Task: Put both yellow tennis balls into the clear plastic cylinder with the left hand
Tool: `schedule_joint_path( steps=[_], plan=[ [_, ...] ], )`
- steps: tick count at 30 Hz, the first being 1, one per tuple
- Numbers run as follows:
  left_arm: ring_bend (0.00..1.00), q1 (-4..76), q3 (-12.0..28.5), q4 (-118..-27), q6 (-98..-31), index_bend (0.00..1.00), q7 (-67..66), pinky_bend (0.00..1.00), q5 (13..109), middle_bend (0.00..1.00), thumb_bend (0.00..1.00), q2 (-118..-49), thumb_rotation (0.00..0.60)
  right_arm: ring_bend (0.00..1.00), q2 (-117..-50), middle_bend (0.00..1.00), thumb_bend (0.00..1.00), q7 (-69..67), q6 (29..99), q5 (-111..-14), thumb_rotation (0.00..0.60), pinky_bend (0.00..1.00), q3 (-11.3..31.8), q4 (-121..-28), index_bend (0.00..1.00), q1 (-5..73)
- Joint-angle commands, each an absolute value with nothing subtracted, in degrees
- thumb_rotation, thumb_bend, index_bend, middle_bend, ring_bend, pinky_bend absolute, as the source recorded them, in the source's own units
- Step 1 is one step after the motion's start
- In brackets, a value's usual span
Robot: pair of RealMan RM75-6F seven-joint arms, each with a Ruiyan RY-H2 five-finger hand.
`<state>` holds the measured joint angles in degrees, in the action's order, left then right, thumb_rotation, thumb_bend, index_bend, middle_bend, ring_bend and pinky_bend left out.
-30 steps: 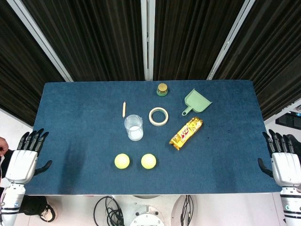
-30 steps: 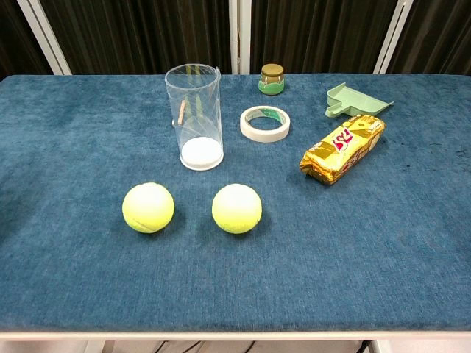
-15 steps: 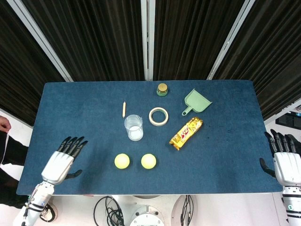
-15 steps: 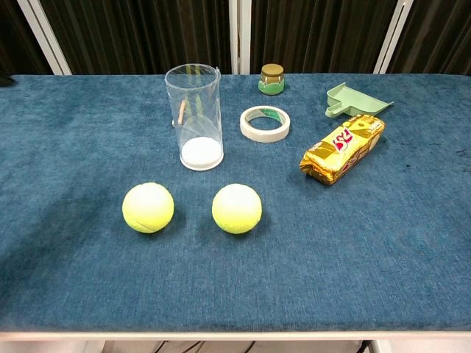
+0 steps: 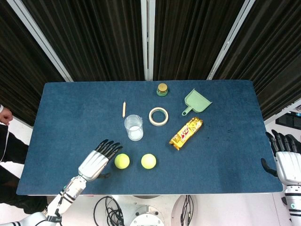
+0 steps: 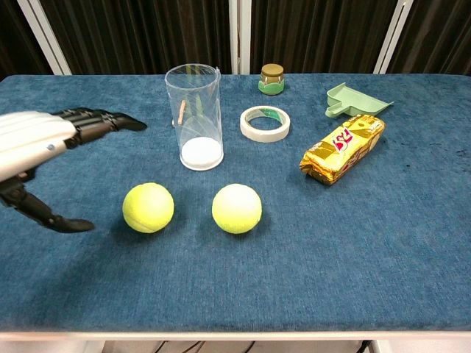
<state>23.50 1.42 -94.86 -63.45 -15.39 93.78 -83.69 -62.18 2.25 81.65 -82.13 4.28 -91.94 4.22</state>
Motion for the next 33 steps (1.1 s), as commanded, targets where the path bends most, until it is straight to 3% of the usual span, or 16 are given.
schedule_joint_path(
  steps=[1,7,10,15,22,29,33],
  plan=[
    [0.0,24.85,1.79,-93.58,-61.64,0.05,-14.48,0.05,92.12,0.05,0.12,-85.29,0.6,0.0,-62.03,0.0,0.3,1.94,81.01,-81.78,0.6,0.0,4.22,-91.7,0.0,4.47],
    [0.0,26.74,1.84,-90.67,-59.1,0.05,-14.46,0.07,90.12,0.05,0.13,-87.5,0.6,0.0,-61.95,0.0,0.3,1.88,80.79,-81.25,0.6,0.0,4.4,-91.79,0.0,4.56],
    [0.01,27.4,1.77,-89.36,-58.59,0.07,-13.97,0.12,89.58,0.06,0.13,-88.62,0.6,0.0,-61.91,0.0,0.3,2.0,80.62,-80.85,0.6,0.0,4.41,-91.85,0.0,4.53],
    [0.15,28.01,0.89,-85.46,-60.66,0.19,-10.38,0.32,92.06,0.18,0.14,-91.07,0.6,0.0,-61.51,0.0,0.3,1.57,80.08,-79.72,0.6,0.0,4.78,-92.12,0.0,4.62],
    [0.23,28.81,-0.35,-79.95,-63.37,0.29,-5.23,0.39,95.1,0.27,0.16,-94.18,0.6,0.0,-61.41,0.0,0.3,0.5,80.38,-78.58,0.6,0.0,5.51,-91.81,0.0,4.47],
    [0.24,29.6,-0.69,-77.56,-62.37,0.32,-4.35,0.42,93.97,0.27,0.16,-95.31,0.6,0.0,-61.18,0.0,0.3,-1.1,81.26,-78.27,0.6,0.0,6.06,-91.74,0.0,4.07],
    [0.3,29.89,-0.72,-76.24,-62.92,0.37,-4.16,0.52,94.01,0.36,0.19,-96.15,0.6,0.0,-60.98,0.0,0.3,-1.01,80.4,-77.73,0.6,0.0,5.91,-91.93,0.0,4.17]
  ],
)
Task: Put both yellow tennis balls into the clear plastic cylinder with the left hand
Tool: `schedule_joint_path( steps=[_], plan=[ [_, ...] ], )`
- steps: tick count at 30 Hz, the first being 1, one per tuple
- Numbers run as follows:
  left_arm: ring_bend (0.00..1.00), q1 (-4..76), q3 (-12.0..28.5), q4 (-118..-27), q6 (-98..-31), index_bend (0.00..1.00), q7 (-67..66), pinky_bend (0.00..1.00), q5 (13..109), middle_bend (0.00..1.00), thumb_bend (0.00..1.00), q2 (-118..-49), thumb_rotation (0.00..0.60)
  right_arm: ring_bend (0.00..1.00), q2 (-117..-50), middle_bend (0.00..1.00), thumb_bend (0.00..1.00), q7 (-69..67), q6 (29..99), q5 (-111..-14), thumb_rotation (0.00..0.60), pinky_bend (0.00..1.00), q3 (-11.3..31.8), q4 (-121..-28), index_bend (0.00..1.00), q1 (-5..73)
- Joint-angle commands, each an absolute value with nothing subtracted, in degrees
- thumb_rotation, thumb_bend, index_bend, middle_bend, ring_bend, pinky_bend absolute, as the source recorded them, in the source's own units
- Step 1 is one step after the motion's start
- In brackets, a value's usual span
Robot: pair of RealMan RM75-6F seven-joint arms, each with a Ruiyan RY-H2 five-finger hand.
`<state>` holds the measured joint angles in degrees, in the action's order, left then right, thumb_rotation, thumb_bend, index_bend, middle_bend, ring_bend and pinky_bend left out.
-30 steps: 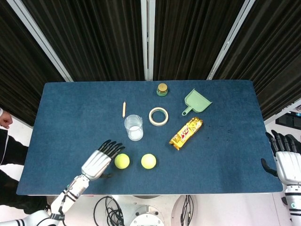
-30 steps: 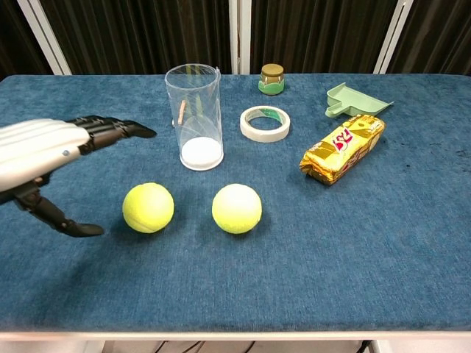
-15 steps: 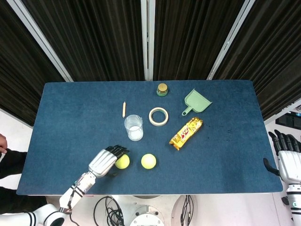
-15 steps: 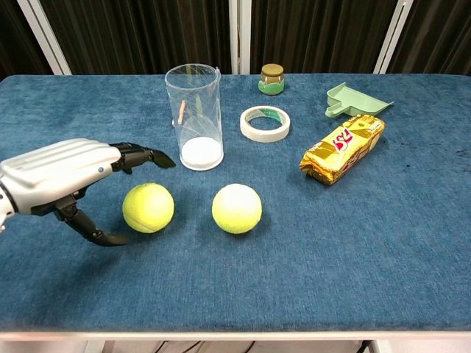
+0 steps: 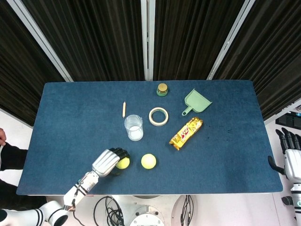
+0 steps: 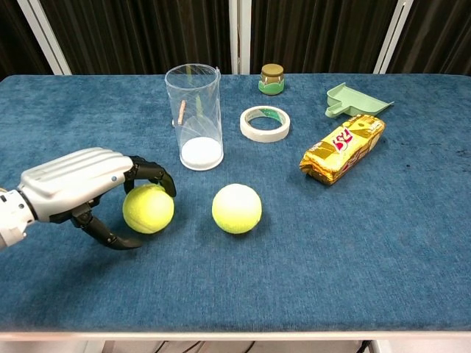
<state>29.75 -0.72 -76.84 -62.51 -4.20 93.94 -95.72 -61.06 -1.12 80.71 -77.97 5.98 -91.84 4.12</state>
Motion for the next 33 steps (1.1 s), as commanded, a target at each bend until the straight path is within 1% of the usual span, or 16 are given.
schedule_joint_path(
  steps=[1,3,6,8,13,18,22,24,28,33],
  plan=[
    [0.33,29.91,-0.66,-75.8,-63.33,0.38,-4.28,0.55,94.15,0.39,0.2,-96.42,0.6,0.0,-60.98,0.0,0.3,-0.93,80.32,-77.65,0.6,0.0,5.91,-91.95,0.0,4.19],
    [0.4,29.93,-0.58,-74.92,-64.02,0.42,-4.46,0.63,94.29,0.45,0.21,-96.98,0.6,0.0,-61.0,0.0,0.3,-0.88,80.3,-77.53,0.6,0.0,5.97,-92.01,0.0,4.2],
    [0.47,29.92,-0.3,-74.23,-64.82,0.46,-4.27,0.71,94.06,0.49,0.23,-97.45,0.6,0.0,-61.04,0.0,0.3,-0.96,80.47,-77.49,0.6,0.0,6.03,-92.0,0.0,4.13],
    [0.5,29.96,-0.16,-74.22,-65.3,0.47,-4.08,0.74,94.04,0.5,0.24,-97.43,0.6,0.0,-61.04,0.0,0.3,-1.01,80.5,-77.55,0.6,0.0,6.0,-92.01,0.0,4.1],
    [0.51,29.43,1.25,-77.79,-69.0,0.48,-5.77,0.75,94.29,0.51,0.25,-94.77,0.6,0.0,-60.95,0.0,0.3,-1.0,80.48,-77.65,0.6,0.0,5.94,-92.19,0.0,4.08],
    [0.52,28.37,5.58,-85.41,-74.78,0.49,-8.86,0.75,93.33,0.53,0.25,-88.59,0.6,0.0,-61.11,0.0,0.3,-0.81,80.51,-78.0,0.6,0.0,5.81,-92.09,0.0,4.13],
    [0.52,28.75,8.9,-91.31,-76.96,0.51,-9.0,0.76,92.86,0.53,0.33,-84.06,0.6,0.0,-61.15,0.0,0.3,-0.74,80.14,-78.13,0.6,0.0,5.75,-92.11,0.0,4.35],
    [0.53,29.67,10.69,-93.62,-76.94,0.51,-8.71,0.77,92.57,0.54,0.35,-82.51,0.6,0.0,-60.77,0.0,0.3,-1.14,79.52,-78.46,0.6,0.0,5.56,-92.28,0.0,4.61],
    [0.54,32.21,14.19,-95.1,-74.99,0.51,-8.09,0.78,90.03,0.54,0.35,-81.81,0.6,0.0,-60.51,0.0,0.3,-1.13,79.4,-79.09,0.6,0.0,5.31,-92.62,0.0,4.75],
    [0.54,36.42,17.63,-93.42,-70.06,0.51,-7.45,0.78,84.52,0.54,0.35,-83.84,0.6,0.0,-60.68,0.0,0.3,-0.4,79.66,-79.63,0.6,0.0,5.13,-93.35,0.0,4.84]
  ],
)
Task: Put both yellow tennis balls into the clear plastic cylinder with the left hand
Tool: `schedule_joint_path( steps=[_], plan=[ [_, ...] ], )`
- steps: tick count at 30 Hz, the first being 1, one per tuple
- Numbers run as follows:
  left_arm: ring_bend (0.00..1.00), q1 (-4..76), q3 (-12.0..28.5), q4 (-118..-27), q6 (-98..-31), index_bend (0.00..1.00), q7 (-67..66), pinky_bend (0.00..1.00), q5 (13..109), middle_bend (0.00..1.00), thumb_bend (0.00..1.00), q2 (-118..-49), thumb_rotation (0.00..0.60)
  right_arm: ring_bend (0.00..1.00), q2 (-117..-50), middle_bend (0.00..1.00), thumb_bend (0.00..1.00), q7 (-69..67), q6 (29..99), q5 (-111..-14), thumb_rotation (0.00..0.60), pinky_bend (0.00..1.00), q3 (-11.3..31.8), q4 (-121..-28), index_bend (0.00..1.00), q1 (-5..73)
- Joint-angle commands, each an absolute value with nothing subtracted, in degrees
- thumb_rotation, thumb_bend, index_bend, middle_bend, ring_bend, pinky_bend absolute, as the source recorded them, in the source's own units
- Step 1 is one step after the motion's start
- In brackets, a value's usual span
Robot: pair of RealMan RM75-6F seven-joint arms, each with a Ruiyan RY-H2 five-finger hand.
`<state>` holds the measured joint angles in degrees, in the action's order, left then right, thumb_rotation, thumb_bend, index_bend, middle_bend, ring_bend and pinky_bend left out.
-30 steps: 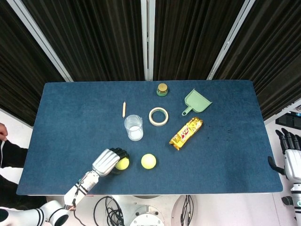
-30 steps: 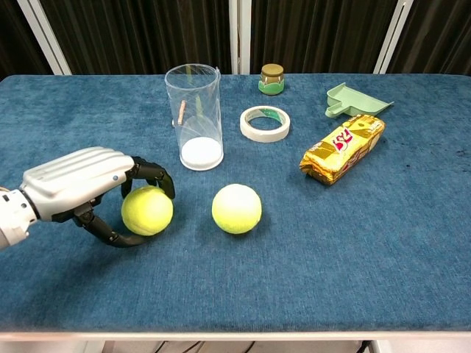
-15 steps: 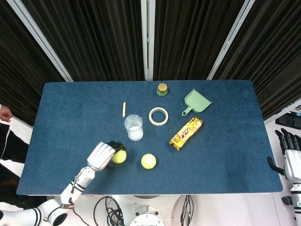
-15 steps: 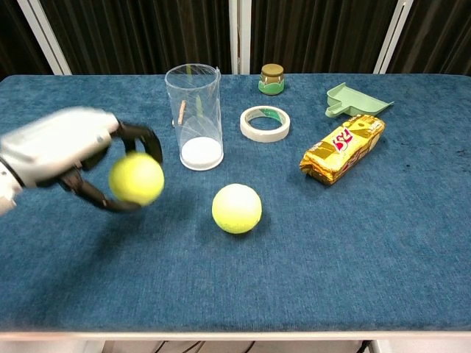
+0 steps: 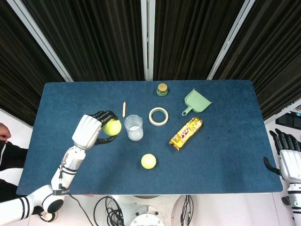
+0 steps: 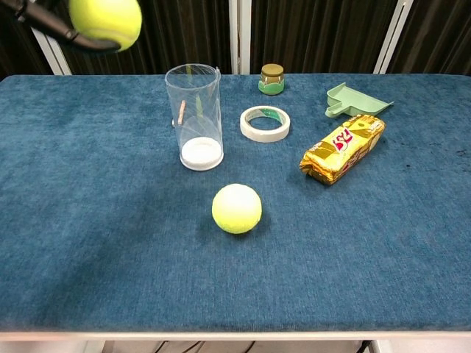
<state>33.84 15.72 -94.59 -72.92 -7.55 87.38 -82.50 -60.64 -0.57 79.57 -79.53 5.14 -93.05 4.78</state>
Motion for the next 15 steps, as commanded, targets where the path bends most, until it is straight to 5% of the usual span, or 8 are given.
schedule_joint_path(
  steps=[1,15],
  plan=[
    [0.54,37.48,17.88,-92.46,-68.7,0.51,-7.84,0.78,83.5,0.54,0.35,-84.68,0.6,0.0,-60.72,0.0,0.3,-0.25,79.85,-79.72,0.6,0.0,5.22,-93.53,0.0,4.87],
    [0.54,43.94,17.09,-82.81,-63.96,0.52,-7.2,0.78,80.81,0.54,0.35,-92.78,0.6,0.0,-61.41,0.0,0.31,1.2,80.54,-80.2,0.6,0.0,5.09,-93.83,0.0,4.95]
  ],
)
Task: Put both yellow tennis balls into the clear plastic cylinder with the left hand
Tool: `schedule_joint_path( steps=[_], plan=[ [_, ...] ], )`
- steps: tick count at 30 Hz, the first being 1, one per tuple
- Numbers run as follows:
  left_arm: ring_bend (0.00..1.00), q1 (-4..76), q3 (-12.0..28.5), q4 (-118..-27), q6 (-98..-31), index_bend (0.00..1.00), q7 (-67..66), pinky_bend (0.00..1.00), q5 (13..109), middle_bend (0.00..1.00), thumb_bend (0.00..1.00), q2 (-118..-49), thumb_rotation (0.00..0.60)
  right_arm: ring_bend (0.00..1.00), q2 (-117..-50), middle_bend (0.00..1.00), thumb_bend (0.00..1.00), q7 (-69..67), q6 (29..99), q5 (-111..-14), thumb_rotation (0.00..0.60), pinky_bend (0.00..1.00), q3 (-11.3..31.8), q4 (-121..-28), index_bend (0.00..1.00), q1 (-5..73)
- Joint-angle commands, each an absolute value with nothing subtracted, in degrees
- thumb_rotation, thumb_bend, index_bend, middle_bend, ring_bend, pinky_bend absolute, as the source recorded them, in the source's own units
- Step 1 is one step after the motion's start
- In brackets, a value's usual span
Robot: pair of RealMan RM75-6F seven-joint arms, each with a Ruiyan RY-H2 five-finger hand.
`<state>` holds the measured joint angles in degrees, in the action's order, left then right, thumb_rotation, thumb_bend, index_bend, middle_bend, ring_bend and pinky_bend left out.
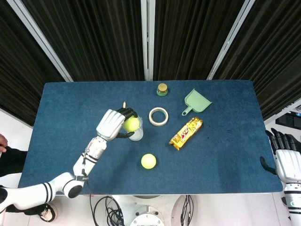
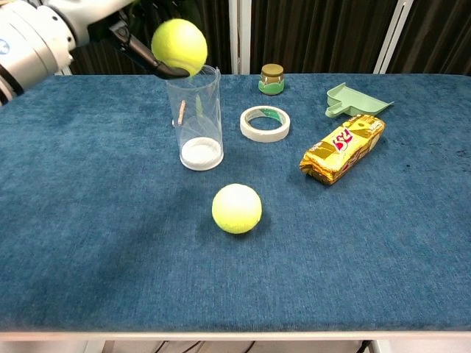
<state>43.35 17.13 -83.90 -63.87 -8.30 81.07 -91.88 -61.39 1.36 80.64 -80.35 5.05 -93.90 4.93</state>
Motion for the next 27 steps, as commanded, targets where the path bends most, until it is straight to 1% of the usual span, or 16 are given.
schedule_joint_path(
  steps=[1,5,7,10,11,13,15,18,21,23,27],
  plan=[
    [0.53,44.09,17.19,-82.41,-64.12,0.52,-6.81,0.78,80.73,0.54,0.35,-93.06,0.6,0.0,-61.39,0.0,0.3,0.99,80.49,-80.13,0.6,0.0,5.12,-93.77,0.0,4.96],
    [0.52,44.7,17.97,-80.14,-65.63,0.51,-4.27,0.76,80.59,0.52,0.34,-94.95,0.6,0.0,-61.36,0.0,0.3,0.55,80.38,-79.57,0.6,0.0,5.34,-93.37,0.0,4.95],
    [0.48,44.95,17.88,-79.01,-65.71,0.48,-3.93,0.71,80.48,0.5,0.34,-95.45,0.6,0.0,-61.31,0.0,0.31,0.31,80.47,-79.61,0.6,0.0,5.34,-93.26,0.0,4.89],
    [0.33,45.32,17.09,-77.53,-65.36,0.39,-3.09,0.56,80.94,0.39,0.32,-95.64,0.6,0.0,-61.29,0.0,0.3,-0.1,80.59,-79.48,0.6,0.0,5.42,-92.97,0.0,4.82],
    [0.27,45.4,16.72,-77.23,-64.91,0.34,-2.52,0.49,80.97,0.33,0.32,-95.44,0.6,0.0,-61.36,0.0,0.3,-0.27,80.66,-79.38,0.6,0.0,5.49,-92.8,0.0,4.78],
    [0.17,45.45,16.5,-76.92,-64.76,0.26,-1.67,0.39,80.96,0.24,0.31,-95.31,0.6,0.0,-61.48,0.0,0.3,-0.38,80.7,-79.25,0.6,0.0,5.54,-92.52,0.0,4.75],
    [0.12,45.44,16.3,-76.59,-65.01,0.19,-0.97,0.33,81.07,0.18,0.3,-95.3,0.6,0.0,-61.55,0.0,0.3,-0.54,80.61,-79.17,0.6,0.0,5.53,-92.35,0.0,4.75],
    [0.1,45.45,15.8,-76.6,-65.08,0.15,-0.39,0.3,81.41,0.15,0.29,-94.98,0.6,0.0,-61.56,0.0,0.31,-0.66,80.64,-79.21,0.6,0.0,5.52,-92.26,0.0,4.72],
    [0.05,45.41,15.44,-77.54,-65.14,0.1,0.2,0.25,81.64,0.09,0.27,-94.42,0.6,0.0,-61.45,0.0,0.3,-0.63,80.53,-79.17,0.6,0.0,5.58,-92.44,0.0,4.81],
    [0.03,45.37,15.3,-78.08,-65.59,0.1,0.05,0.24,81.91,0.06,0.27,-94.2,0.6,0.0,-61.39,0.0,0.3,-0.51,80.47,-79.14,0.6,0.0,5.55,-92.58,0.0,4.82],
    [0.03,44.83,14.57,-80.59,-67.15,0.1,-0.08,0.23,83.24,0.06,0.26,-93.32,0.6,0.0,-61.42,0.0,0.3,-0.43,80.54,-79.12,0.6,0.0,5.48,-92.57,0.0,4.72]
  ],
)
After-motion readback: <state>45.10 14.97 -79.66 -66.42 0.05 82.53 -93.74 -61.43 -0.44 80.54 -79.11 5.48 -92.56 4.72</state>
